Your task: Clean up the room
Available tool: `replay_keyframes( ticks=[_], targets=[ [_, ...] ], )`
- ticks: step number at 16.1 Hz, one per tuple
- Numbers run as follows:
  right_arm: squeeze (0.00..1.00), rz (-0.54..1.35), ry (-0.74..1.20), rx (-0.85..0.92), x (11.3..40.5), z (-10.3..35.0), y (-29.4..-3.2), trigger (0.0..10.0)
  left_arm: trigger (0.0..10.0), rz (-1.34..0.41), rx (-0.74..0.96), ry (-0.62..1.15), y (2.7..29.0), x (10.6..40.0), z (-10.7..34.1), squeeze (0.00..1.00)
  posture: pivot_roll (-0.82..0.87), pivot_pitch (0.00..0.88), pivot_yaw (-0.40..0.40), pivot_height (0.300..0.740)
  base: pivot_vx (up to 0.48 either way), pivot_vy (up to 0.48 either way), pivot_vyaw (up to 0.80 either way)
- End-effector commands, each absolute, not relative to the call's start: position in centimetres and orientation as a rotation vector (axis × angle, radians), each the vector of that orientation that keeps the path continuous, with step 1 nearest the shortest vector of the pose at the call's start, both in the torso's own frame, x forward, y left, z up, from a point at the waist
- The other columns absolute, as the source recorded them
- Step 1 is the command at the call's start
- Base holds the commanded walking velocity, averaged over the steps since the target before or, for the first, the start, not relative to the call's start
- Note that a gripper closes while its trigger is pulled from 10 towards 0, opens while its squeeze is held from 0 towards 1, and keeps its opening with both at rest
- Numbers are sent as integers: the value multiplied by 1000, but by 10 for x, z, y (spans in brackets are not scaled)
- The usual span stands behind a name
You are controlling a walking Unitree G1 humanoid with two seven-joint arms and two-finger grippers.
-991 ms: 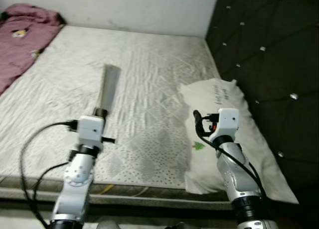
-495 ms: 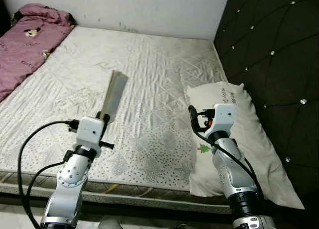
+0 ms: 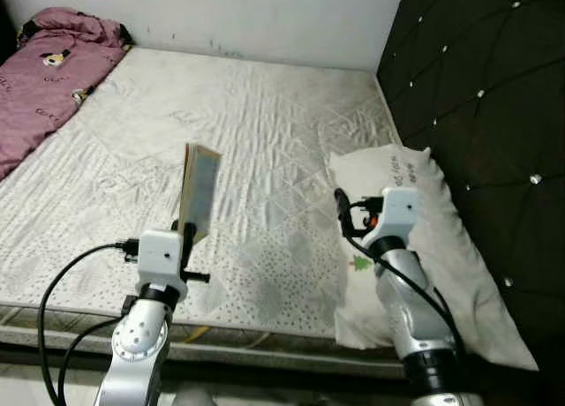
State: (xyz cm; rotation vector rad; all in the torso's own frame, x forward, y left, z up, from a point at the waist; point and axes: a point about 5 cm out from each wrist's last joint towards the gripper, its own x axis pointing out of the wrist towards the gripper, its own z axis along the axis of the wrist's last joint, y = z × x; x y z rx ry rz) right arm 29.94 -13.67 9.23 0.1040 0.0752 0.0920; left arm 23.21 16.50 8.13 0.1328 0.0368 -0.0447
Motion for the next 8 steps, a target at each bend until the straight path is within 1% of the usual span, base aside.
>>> replay_keyframes(
  ticks=[1, 2, 6, 7, 8],
  targets=[
    [0, 84, 78, 104, 298, 93, -140, 10000, 10000, -12, 134, -53, 166, 238, 102, 0, 85, 22, -68, 740, 0, 0, -788],
    [0, 87, 77, 103, 298, 94, -138, 10000, 10000, 8, 107, -42, 170, 238, 101, 0, 84, 27, -67, 740, 0, 0, -788],
    [0, 80, 83, 98, 295, 93, -139, 10000, 10000, -2, 110, -36, 170, 237, 103, 0, 73, 49, -59, 740, 0, 0, -800],
    [0, 78, 81, 98, 295, 93, -139, 10000, 10000, -1, 107, -35, 170, 238, 103, 0, 72, 56, -60, 740, 0, 0, -513],
    [0, 79, 75, 98, 295, 95, -139, 10000, 10000, 3, 107, -39, 169, 239, 104, 0, 70, 57, -60, 740, 0, 0, 0]
  ],
)
